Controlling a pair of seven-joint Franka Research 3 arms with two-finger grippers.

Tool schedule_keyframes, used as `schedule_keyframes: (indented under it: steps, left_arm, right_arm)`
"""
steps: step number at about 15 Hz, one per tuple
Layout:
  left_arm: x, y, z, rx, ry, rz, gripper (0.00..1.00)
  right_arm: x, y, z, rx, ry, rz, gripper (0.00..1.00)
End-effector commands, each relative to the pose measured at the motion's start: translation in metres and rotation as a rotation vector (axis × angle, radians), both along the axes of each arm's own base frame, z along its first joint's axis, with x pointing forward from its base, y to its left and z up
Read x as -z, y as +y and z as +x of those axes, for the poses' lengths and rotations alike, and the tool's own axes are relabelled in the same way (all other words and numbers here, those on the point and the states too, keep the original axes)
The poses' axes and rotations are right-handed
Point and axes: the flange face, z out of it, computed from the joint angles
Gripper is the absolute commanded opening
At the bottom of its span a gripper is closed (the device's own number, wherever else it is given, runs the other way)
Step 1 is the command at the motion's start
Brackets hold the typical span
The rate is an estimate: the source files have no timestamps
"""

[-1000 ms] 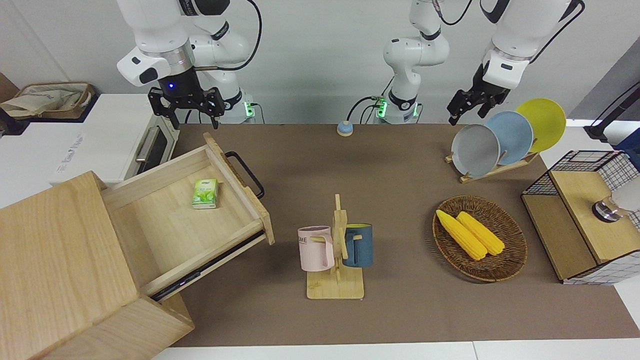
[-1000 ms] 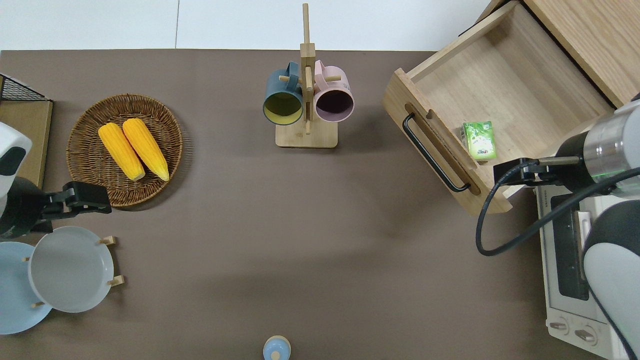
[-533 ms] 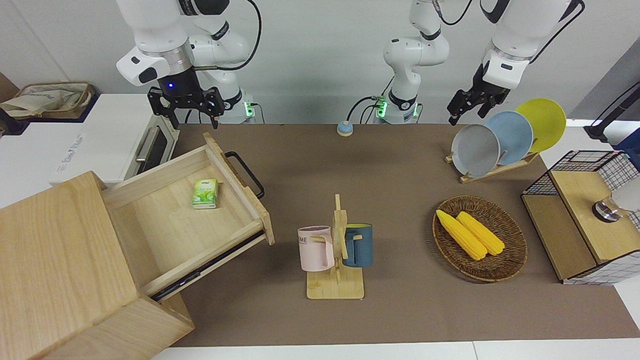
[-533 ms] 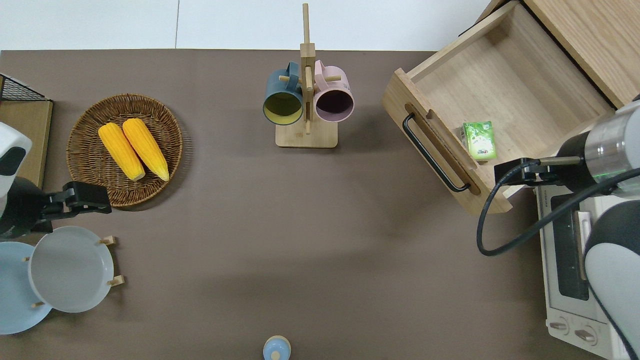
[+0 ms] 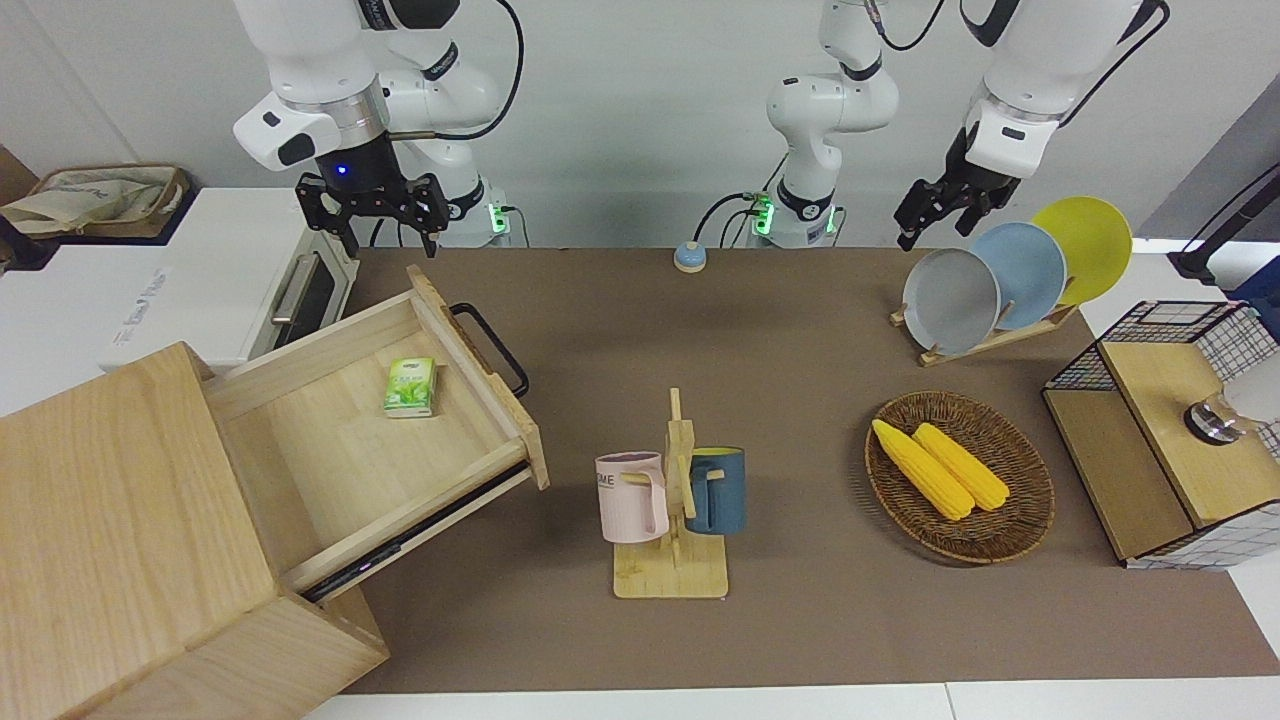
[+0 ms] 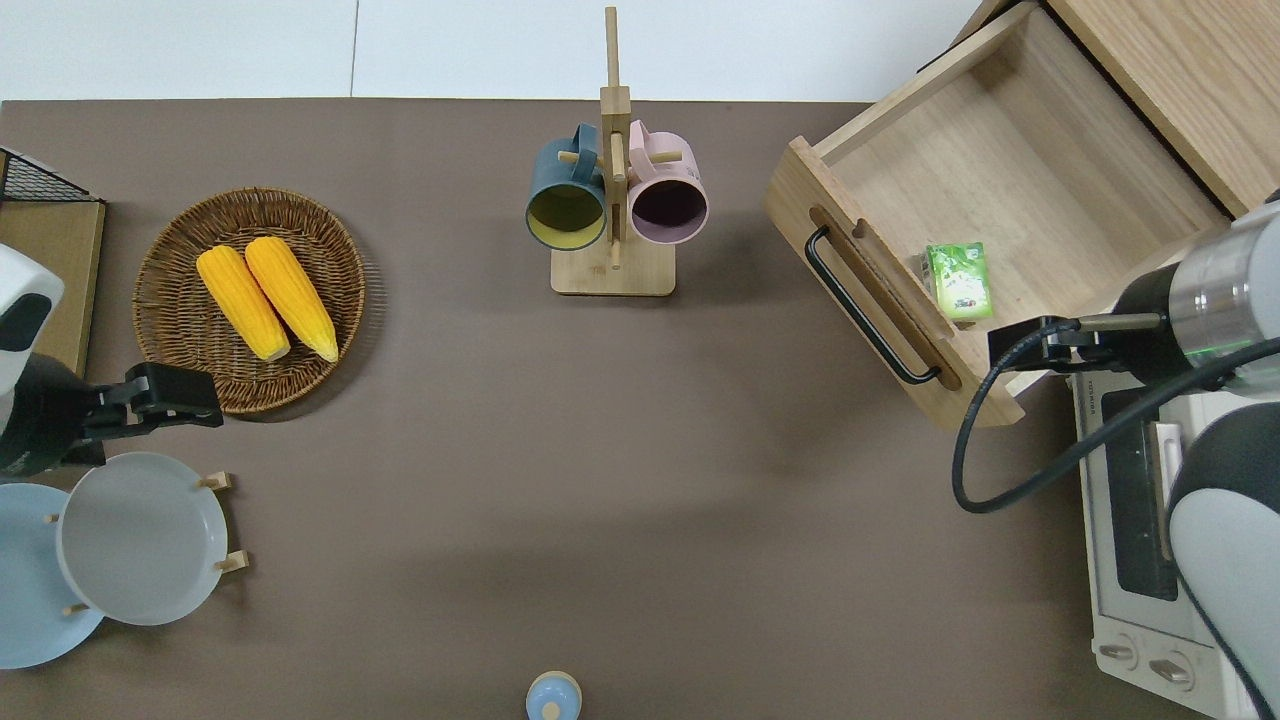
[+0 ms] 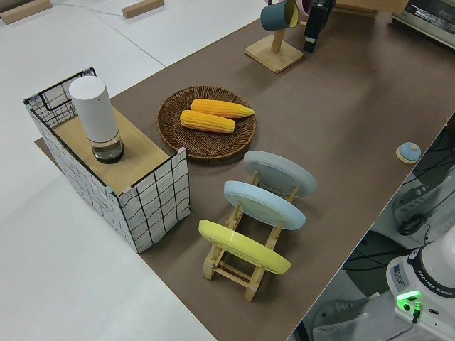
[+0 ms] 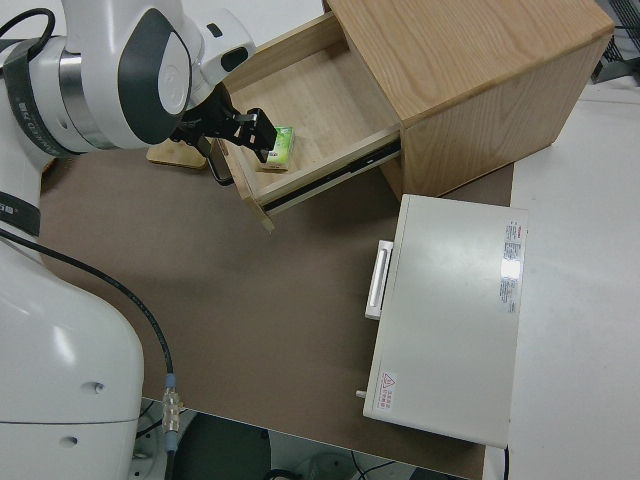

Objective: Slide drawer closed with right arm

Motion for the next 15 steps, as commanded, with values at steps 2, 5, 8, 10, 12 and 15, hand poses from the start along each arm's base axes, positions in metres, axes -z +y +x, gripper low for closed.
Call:
schedule_keyframes:
  steps: [2, 5, 8, 10, 12, 15]
  left_arm:
    - [-0.005, 0.002, -0.004, 0.006, 0.005, -0.001, 0.99]
    - [-0.005, 0.002, -0.004, 0.006, 0.005, -0.001, 0.99]
    - [-0.005, 0.002, -0.004, 0.006, 0.005, -0.001, 0.99]
    - [-0.005, 0.002, -0.004, 0.006, 0.005, -0.001, 0.99]
    - [-0.005, 0.002, -0.004, 0.006, 0.003, -0.001, 0.99]
    - [-0.005, 0.002, -0.004, 0.006, 0.003, -0.001, 0.99]
  right_arm:
    - [-0.012, 0.003, -0.009, 0.025, -0.017, 0.023, 0.981]
    - [-0.013, 0.004, -0.010, 0.023, -0.019, 0.021, 0.985]
    - [-0.015, 0.004, -0.010, 0.028, -0.022, 0.021, 0.985]
    - [-0.014, 0.005, -0.011, 0.052, -0.021, 0.023, 0.983]
    - [-0.014, 0.010, -0.013, 0.049, -0.020, 0.025, 0.983]
    - [-0.015, 0.012, -0.019, 0.067, -0.019, 0.031, 0.919]
